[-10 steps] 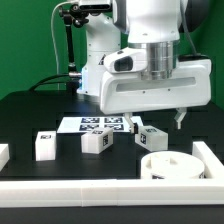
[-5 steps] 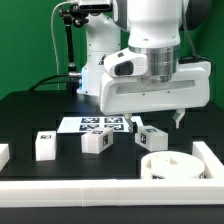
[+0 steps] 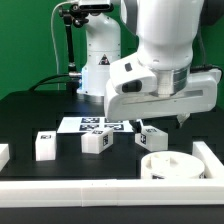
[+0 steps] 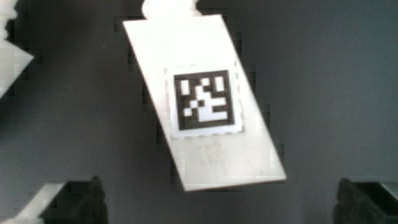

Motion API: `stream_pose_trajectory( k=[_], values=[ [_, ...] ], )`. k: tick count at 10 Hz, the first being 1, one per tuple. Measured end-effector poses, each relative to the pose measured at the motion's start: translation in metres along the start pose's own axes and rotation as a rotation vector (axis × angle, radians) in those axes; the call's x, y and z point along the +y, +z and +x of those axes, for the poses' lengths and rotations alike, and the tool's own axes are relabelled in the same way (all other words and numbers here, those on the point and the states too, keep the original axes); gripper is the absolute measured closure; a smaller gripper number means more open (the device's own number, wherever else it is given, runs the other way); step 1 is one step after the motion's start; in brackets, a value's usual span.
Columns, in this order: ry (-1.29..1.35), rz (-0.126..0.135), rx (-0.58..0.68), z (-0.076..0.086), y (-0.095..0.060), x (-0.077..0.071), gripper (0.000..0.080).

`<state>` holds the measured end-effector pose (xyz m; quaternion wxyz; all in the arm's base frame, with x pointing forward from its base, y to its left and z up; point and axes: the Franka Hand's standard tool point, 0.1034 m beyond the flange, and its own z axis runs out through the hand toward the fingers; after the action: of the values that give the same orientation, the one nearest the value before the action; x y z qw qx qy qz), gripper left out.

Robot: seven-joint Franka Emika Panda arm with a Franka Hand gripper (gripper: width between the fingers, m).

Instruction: Assemble stool

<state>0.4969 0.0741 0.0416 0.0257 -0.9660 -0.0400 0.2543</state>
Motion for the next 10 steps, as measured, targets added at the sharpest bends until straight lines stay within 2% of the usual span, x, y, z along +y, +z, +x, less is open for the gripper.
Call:
stream_pose_trajectory(
  k=[1, 2, 6, 8, 10],
  values=[
    [-0.024, -0.04, -0.048, 0.001, 0.004, 0.0, 0.015],
    [-0.045, -0.051, -0.101, 0.001, 0.008, 0.0, 0.015],
    [-0.057, -0.041, -0.342, -0.009, 0.016, -0.001, 0.015],
    [-0.062, -0.048, -0.326, -0.001, 0.019, -0.005, 0.015],
    [-0.086, -0.047, -0.339, 0.0, 0.022, -0.001, 0.015]
  ],
)
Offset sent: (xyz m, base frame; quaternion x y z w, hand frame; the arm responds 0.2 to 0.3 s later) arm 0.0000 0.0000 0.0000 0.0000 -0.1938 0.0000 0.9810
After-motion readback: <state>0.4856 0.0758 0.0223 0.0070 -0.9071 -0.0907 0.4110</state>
